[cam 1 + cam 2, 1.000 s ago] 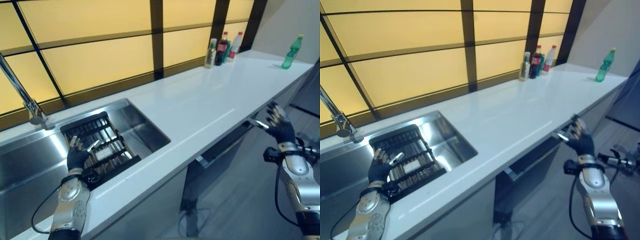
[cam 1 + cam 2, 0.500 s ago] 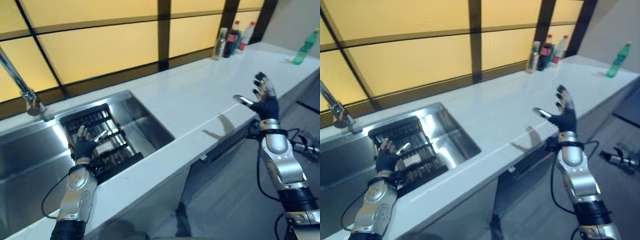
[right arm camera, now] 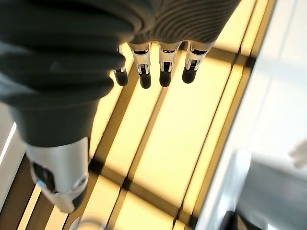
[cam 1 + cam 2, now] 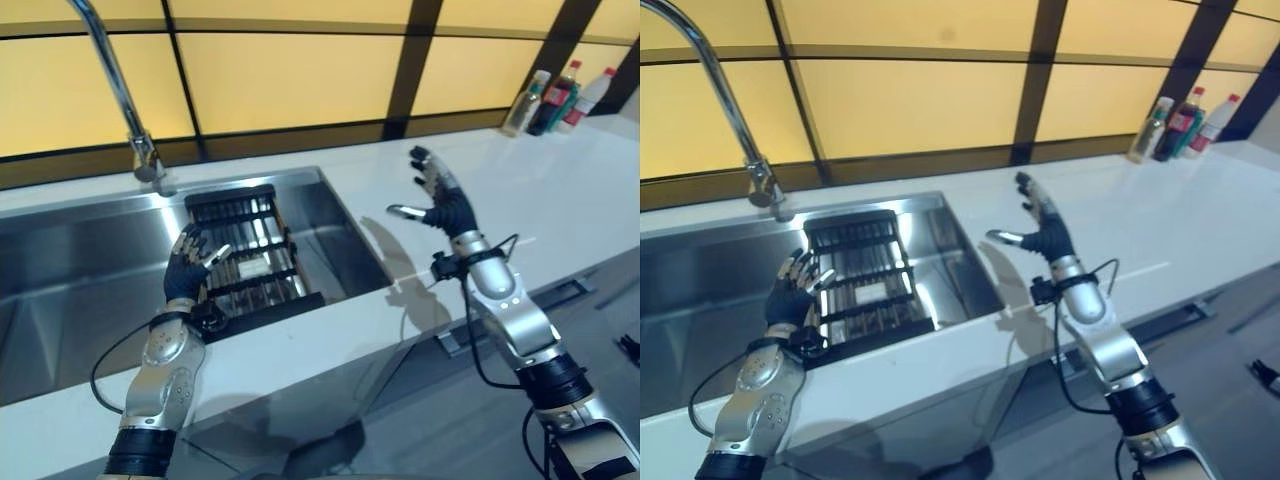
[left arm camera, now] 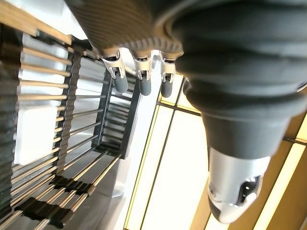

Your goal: Pick up plates and place into dishwasher.

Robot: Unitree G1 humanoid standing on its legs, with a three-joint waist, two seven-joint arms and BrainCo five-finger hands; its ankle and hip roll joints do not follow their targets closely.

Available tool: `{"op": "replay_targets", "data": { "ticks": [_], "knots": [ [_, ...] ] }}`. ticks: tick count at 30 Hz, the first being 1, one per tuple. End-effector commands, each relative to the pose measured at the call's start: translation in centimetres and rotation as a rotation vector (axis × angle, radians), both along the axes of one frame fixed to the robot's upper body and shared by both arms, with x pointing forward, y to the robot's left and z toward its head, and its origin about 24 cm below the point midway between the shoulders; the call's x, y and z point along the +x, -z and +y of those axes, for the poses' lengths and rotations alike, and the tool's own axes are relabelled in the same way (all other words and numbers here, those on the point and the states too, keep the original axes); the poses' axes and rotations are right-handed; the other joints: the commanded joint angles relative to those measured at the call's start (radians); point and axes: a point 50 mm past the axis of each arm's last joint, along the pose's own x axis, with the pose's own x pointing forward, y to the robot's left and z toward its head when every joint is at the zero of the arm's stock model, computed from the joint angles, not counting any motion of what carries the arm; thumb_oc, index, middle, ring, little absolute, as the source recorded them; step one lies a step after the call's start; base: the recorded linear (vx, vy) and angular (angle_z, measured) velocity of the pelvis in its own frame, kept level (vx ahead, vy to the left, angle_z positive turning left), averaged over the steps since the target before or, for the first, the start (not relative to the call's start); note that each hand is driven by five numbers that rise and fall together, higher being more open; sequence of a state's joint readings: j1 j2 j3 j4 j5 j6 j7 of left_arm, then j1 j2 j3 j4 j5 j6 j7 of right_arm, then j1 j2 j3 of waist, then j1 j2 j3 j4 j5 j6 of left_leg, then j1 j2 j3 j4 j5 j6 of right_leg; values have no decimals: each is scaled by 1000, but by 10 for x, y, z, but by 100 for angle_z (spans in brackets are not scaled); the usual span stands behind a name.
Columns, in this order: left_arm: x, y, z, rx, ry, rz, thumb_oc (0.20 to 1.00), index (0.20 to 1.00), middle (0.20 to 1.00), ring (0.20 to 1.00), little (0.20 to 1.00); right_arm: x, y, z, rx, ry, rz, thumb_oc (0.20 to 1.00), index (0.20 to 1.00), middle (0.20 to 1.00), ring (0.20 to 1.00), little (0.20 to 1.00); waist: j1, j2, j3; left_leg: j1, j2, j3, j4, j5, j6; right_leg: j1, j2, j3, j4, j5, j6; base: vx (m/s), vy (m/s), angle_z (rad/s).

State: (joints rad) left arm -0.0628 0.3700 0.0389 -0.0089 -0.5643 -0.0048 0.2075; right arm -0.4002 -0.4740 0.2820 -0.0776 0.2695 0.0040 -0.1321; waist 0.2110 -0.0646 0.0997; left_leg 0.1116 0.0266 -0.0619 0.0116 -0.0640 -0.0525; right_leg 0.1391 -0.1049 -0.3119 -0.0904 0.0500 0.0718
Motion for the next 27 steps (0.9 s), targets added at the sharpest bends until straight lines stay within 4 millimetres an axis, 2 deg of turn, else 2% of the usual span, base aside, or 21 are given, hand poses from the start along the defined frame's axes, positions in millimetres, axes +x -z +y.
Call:
{"op": "replay_targets", "data": {
  "ticks": [1,8,14,18,27],
  "knots": [
    [-9,10,-2,8,49,21,1000,1000,1000,1000,1000,3,-7,15,72,-81,-23,1000,1000,1000,1000,1000,37,-28,-52,-67,-16,1,24,-4,20,-2,-10,-31,63,-95,-11,16,-32,17],
    [-10,14,-13,-12,125,22,1000,1000,1000,1000,1000,1,46,36,144,-128,189,1000,1000,1000,1000,1000,70,-19,-54,-79,-18,-37,20,11,14,14,-11,-63,61,-105,-15,2,-32,22],
    [-9,18,-21,-21,156,32,1000,1000,1000,1000,1000,-6,81,49,207,-128,325,1000,1000,1000,1000,1000,82,-10,-52,-80,-18,-52,21,17,10,26,-8,-78,63,-111,-20,-18,-39,11],
    [-9,22,-22,-26,158,58,1000,1000,1000,1000,1000,-8,89,51,224,-120,357,1000,1000,1000,1000,1000,84,-4,-54,-81,-16,-58,18,23,6,31,-5,-80,61,-113,-21,-7,-15,2],
    [-10,23,-24,-41,170,56,1000,1000,1000,1000,1000,-12,94,51,239,-133,371,1000,1000,1000,1000,1000,72,9,-53,-81,-11,-50,19,29,2,32,-4,-71,59,-112,-23,-4,-3,1]
  ]
}}
